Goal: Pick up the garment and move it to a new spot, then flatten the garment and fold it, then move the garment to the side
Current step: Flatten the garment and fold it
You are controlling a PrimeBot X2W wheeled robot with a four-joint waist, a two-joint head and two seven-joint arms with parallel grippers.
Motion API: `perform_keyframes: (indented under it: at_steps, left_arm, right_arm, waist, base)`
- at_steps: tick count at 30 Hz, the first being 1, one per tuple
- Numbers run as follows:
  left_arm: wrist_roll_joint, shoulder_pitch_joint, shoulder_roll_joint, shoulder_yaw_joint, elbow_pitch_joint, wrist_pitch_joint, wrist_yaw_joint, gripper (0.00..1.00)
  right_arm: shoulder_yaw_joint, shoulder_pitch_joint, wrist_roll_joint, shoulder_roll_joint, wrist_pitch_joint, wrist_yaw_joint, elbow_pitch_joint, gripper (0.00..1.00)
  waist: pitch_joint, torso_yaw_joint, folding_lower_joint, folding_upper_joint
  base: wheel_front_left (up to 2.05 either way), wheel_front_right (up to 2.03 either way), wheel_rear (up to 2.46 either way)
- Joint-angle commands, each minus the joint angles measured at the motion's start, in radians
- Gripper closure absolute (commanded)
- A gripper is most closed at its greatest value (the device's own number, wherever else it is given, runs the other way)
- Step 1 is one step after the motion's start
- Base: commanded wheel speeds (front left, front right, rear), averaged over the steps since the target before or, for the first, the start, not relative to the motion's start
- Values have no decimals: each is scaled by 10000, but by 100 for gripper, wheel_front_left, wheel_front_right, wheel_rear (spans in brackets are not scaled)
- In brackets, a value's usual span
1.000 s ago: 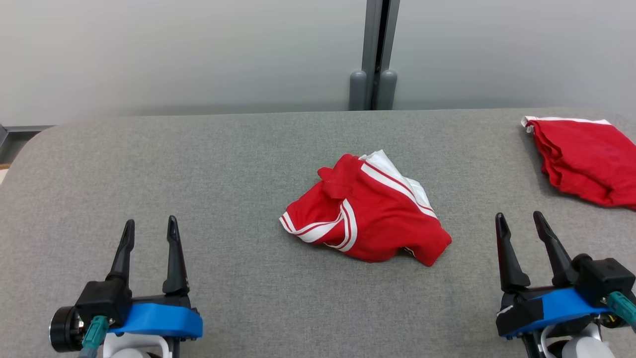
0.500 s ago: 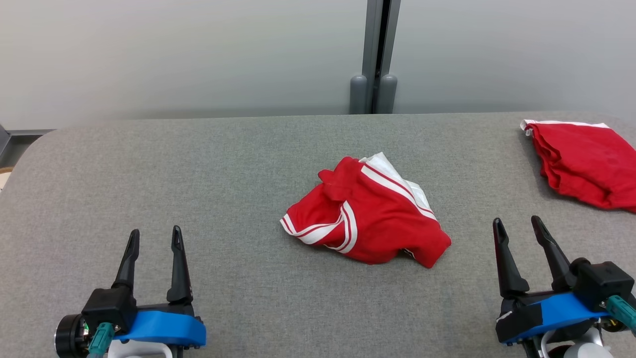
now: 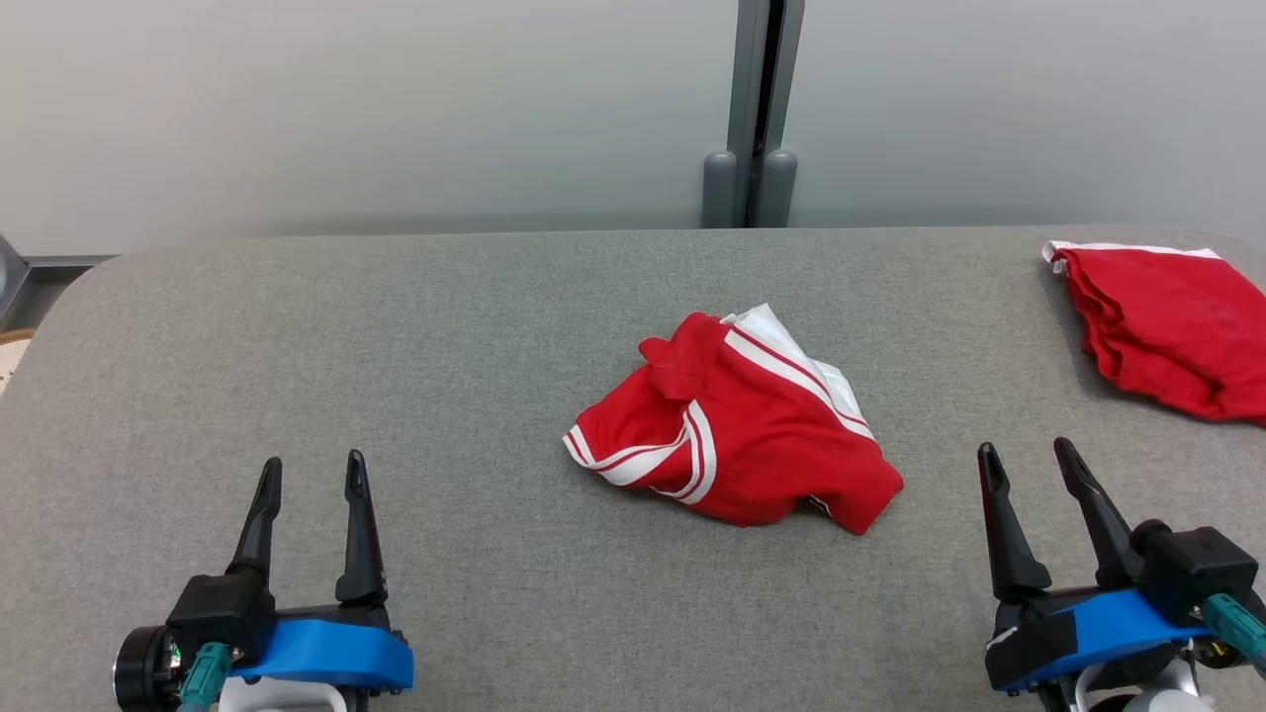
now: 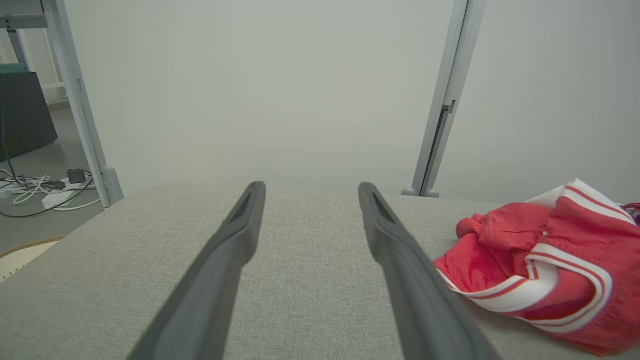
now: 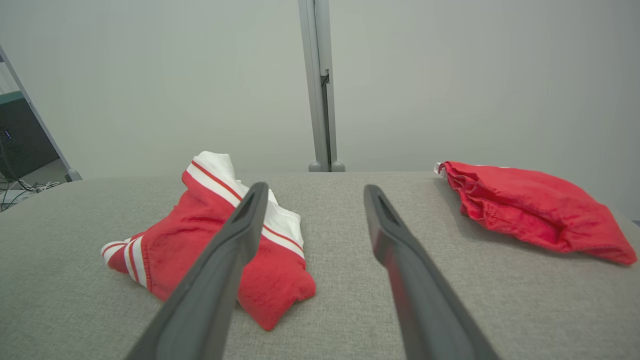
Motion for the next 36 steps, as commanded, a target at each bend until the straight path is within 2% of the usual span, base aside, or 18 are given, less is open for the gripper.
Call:
perform_keyframes:
  at_steps: [1, 16, 21, 28, 36]
  left_arm:
    - [79, -20, -11, 63, 28, -44, -38, 0]
    - [223, -160, -171, 161, 30, -44, -199, 0]
    - [318, -444, -255, -139, 71, -44, -441, 0]
    - [326, -1186, -369, -982, 609, -41, -937, 0]
    - [161, -2610, -375, -2241, 2000, 165, -1343, 0]
  right_arm:
    - [-16, 37, -46, -10, 18, 1, 23, 0]
    - [557, -848, -178, -10, 28, 1, 287, 0]
    - [728, -1376, -153, -10, -57, 1, 344, 0]
    - [826, -1533, -17, -12, -231, 1, 491, 0]
    - [967, -1664, 122, -10, -412, 1, 636, 0]
  waist:
    - [-9, 18, 1, 0]
    - [101, 117, 1, 0]
    - [280, 82, 1, 0]
    - [430, -418, 1, 0]
    - [816, -1402, 1, 0]
  base:
    - [0, 0, 0]
    - [0, 0, 0]
    - [0, 0, 0]
    - [0, 0, 0]
    - [0, 0, 0]
